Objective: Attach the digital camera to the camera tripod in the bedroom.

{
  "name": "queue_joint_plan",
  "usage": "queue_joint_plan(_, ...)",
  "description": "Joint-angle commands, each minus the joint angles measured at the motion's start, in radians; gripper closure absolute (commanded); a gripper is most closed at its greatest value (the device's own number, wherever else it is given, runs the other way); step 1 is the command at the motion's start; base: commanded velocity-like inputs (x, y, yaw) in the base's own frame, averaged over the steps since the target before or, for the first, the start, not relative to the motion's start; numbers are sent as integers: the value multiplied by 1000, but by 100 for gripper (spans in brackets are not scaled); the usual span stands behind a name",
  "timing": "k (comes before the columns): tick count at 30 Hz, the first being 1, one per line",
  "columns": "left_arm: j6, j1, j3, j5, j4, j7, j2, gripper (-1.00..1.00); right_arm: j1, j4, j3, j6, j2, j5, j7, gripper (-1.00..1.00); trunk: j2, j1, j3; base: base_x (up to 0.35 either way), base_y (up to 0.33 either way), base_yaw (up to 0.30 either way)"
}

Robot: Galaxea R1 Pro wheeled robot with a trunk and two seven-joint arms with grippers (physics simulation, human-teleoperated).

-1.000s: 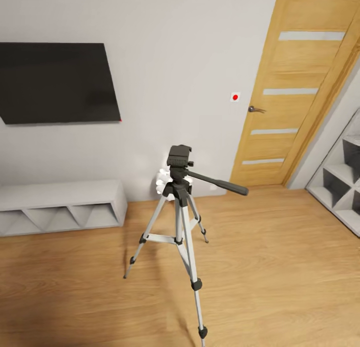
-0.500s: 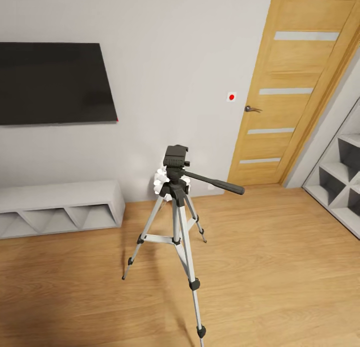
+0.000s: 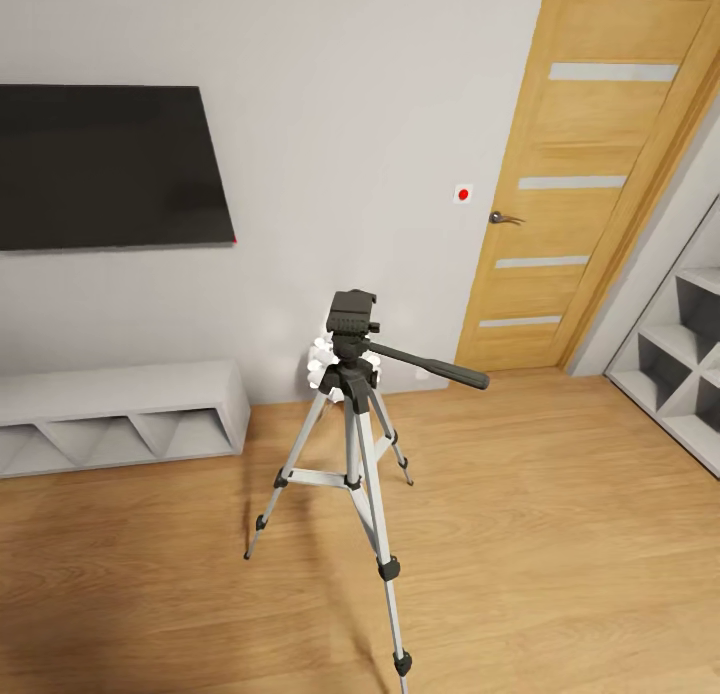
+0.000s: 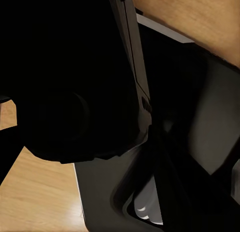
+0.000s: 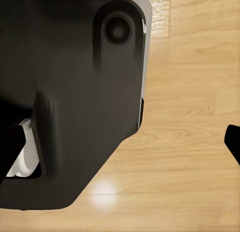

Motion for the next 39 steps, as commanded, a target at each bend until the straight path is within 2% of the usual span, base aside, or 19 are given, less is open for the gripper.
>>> queue_joint_plan(1,-3,-1,-8,6,0,1,0,100,-1,2,-9,0,0,10,2,-100,-2,0,-2,0,0,0)
queue_joint_plan(5,-3,-1,-9,6,1,2,0,100,-1,2,-8,7,5,11,0,-100,-2,0,-2,0,0,0)
queue_joint_plan(6,-3,-1,-10,4,0,0,-2,100,-2,-13,-2,26,0,89,1,-100,-2,0,-2,0,0,0)
queue_joint_plan(8,-3,-1,-10,3,0,0,-2,100,1,-34,-1,42,2,112,2,-100,-2,0,-2,0,0,0)
queue_joint_plan(10,-2,-1,-10,3,0,0,-2,100,3,-104,0,74,7,135,4,-100,-2,0,-2,0,0,0)
queue_joint_plan(11,-2,-1,-10,3,0,0,-2,100,2,-176,1,105,9,144,5,-100,-2,0,-2,0,0,0)
queue_joint_plan(16,-2,-1,-10,3,0,0,-2,100,1,-444,1,251,12,151,21,-100,-2,0,-2,0,0,0)
queue_joint_plan(17,-2,-1,-10,3,0,0,-2,100,1,-573,1,341,12,150,40,-100,-2,0,-2,0,0,0)
queue_joint_plan(20,-1,-1,-10,3,0,0,-3,100,0,-765,1,492,13,144,96,-100,-2,0,-2,0,0,0)
queue_joint_plan(21,-2,-1,-10,3,1,0,-3,100,0,-891,1,593,11,136,155,-100,-2,0,-2,0,0,0)
queue_joint_plan(22,-2,-1,-10,3,1,0,-3,100,0,-953,1,641,11,131,190,-100,-2,0,-2,0,0,0)
queue_joint_plan(23,-1,-1,-10,3,1,0,-2,100,-1,-1070,1,733,9,122,267,-100,-2,0,-2,0,0,0)
queue_joint_plan(27,-2,-1,-10,4,1,0,-2,100,-5,-1276,3,880,5,117,412,-100,-2,0,-2,0,0,0)
queue_joint_plan(28,-2,-1,-10,4,1,0,-2,100,-10,-1360,4,932,4,116,465,-100,-2,0,-2,0,0,0)
queue_joint_plan(33,-1,-1,-10,5,1,0,-2,100,-45,-1504,18,1003,3,114,533,-100,-2,0,-2,0,0,0)
queue_joint_plan(35,-1,-1,-10,5,1,0,-2,100,-84,-1542,51,1022,4,113,550,-100,-2,0,-2,0,0,0)
queue_joint_plan(36,-1,-1,-10,5,1,0,-2,100,-147,-1566,109,1034,7,113,560,-100,-2,0,-2,0,0,0)
queue_joint_plan(39,-1,-1,-10,5,1,0,-2,100,-207,-1578,151,1041,10,107,571,-100,-2,0,-2,0,0,0)
